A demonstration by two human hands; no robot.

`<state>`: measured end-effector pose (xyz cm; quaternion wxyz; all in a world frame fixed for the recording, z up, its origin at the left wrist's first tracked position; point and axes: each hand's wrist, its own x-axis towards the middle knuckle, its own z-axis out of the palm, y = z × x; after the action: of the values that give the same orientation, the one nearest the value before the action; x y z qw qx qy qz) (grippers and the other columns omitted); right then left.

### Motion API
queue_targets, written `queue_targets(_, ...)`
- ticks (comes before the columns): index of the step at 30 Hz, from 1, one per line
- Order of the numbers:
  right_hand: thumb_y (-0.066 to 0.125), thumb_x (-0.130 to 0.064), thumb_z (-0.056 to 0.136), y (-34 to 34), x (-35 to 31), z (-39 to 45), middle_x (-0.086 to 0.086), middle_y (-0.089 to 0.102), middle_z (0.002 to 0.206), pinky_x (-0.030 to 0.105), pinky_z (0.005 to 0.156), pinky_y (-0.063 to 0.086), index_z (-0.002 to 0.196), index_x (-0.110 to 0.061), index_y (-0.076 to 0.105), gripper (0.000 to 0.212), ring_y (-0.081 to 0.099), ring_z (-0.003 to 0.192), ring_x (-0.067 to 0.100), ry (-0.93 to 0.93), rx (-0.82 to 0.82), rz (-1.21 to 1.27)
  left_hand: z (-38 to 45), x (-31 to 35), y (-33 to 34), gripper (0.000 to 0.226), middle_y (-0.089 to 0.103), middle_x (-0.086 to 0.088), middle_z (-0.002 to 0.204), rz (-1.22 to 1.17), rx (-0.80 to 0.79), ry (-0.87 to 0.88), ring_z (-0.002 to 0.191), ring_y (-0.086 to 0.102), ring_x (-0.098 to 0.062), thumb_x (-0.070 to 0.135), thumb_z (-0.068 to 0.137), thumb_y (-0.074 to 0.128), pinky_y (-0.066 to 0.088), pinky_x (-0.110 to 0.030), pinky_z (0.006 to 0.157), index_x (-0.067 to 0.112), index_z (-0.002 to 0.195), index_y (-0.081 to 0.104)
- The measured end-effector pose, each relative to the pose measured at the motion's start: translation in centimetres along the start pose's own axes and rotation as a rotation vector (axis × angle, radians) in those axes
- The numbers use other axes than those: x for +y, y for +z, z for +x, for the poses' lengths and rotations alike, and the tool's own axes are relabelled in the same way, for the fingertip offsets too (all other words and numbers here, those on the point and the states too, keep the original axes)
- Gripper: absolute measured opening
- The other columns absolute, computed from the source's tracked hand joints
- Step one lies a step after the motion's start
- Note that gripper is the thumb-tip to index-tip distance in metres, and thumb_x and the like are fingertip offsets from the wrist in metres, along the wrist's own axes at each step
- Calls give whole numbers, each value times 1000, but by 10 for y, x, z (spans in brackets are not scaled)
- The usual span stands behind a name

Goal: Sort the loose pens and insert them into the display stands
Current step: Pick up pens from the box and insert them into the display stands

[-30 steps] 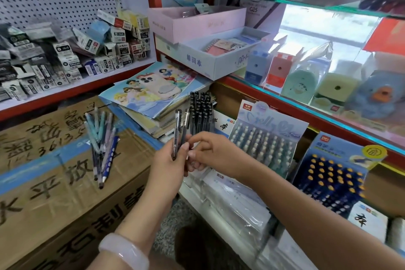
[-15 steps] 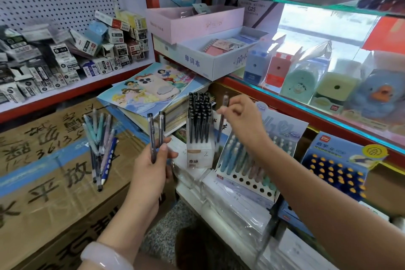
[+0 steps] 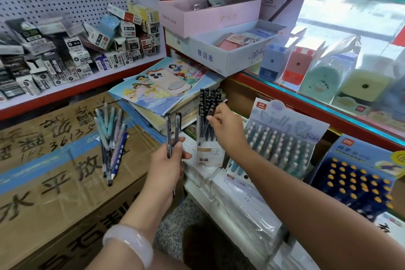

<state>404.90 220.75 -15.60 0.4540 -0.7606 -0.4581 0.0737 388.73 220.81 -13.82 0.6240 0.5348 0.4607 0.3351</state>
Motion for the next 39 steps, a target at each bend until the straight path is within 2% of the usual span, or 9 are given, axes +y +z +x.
queue_targets(5, 55, -15, 93, 1, -3, 5, 9, 63, 77, 33, 64, 44, 86, -13, 40, 17, 56, 70, 24, -40, -38, -116, 2, -2, 2, 20, 57, -4, 73, 31, -29, 16, 48, 37, -10, 18, 99, 41, 31, -17, 42, 21, 108, 59)
queue_targets(12, 51, -16, 95, 16, 7, -1, 13, 54, 74, 35, 63, 43, 81, -8, 40, 19, 52, 70, 28, 40, -177, -265, 0, -1, -3, 19, 64, 0, 75, -15, -79, -37, 42, 36, -7, 14, 99, 39, 32, -17, 40, 25, 104, 55)
queue_targets(16, 56, -27, 92, 3, -2, 2, 13, 64, 80, 34, 66, 46, 85, -9, 54, 19, 57, 74, 27, 98, -138, -278, -3, 0, -5, 10, 70, 3, 71, -23, -123, -20, 42, 33, -9, 13, 99, 39, 29, -20, 40, 16, 97, 48)
queue_targets(19, 53, -40, 92, -12, -19, -9, 6, 68, 77, 36, 68, 53, 85, -12, 62, 30, 62, 72, 20, 91, -59, -126, -5, 1, -4, 8, 69, 2, 68, -17, -159, -2, 44, 33, -9, 12, 99, 40, 28, -21, 42, 13, 93, 45)
queue_targets(24, 55, -21, 94, -21, -43, -27, 3, 61, 70, 22, 65, 53, 82, -5, 63, 22, 58, 66, 12, 233, -403, 384, -11, 2, 0, 11, 64, -1, 72, 23, -216, 26, 48, 39, -10, 13, 98, 42, 32, -20, 44, 15, 100, 53)
queue_targets(27, 54, -16, 94, -31, -45, -24, 6, 61, 68, 14, 58, 52, 78, -3, 61, 21, 59, 60, 10, 281, -311, 493, -14, 3, -1, 16, 63, -5, 81, -7, -169, 14, 56, 51, -13, 18, 99, 40, 41, -26, 53, 13, 105, 55)
queue_targets(30, 49, -15, 95, -48, -38, -10, 8, 64, 78, 18, 64, 56, 85, -5, 59, 18, 63, 68, 13, 345, -137, 521, -14, 3, -6, 20, 60, -8, 85, -26, -69, -24, 60, 54, -16, 23, 99, 38, 46, -29, 54, 16, 106, 55)
queue_targets(34, 47, -17, 96, -52, -18, 2, 7, 67, 85, 24, 73, 55, 93, -9, 55, 12, 66, 76, 13, 230, 80, 235, -14, -2, -12, 16, 57, -5, 68, 81, -31, -13, 45, 44, -14, 25, 99, 37, 37, -22, 40, 22, 96, 52)
queue_targets(39, 46, -17, 97, -29, -1, -4, 13, 67, 87, 43, 77, 54, 97, -6, 53, 13, 65, 80, 23, 60, 18, -74, -9, -9, -14, 16, 57, -3, 72, 197, -14, -35, 54, 40, -13, 26, 99, 39, 30, -27, 51, 21, 99, 54)
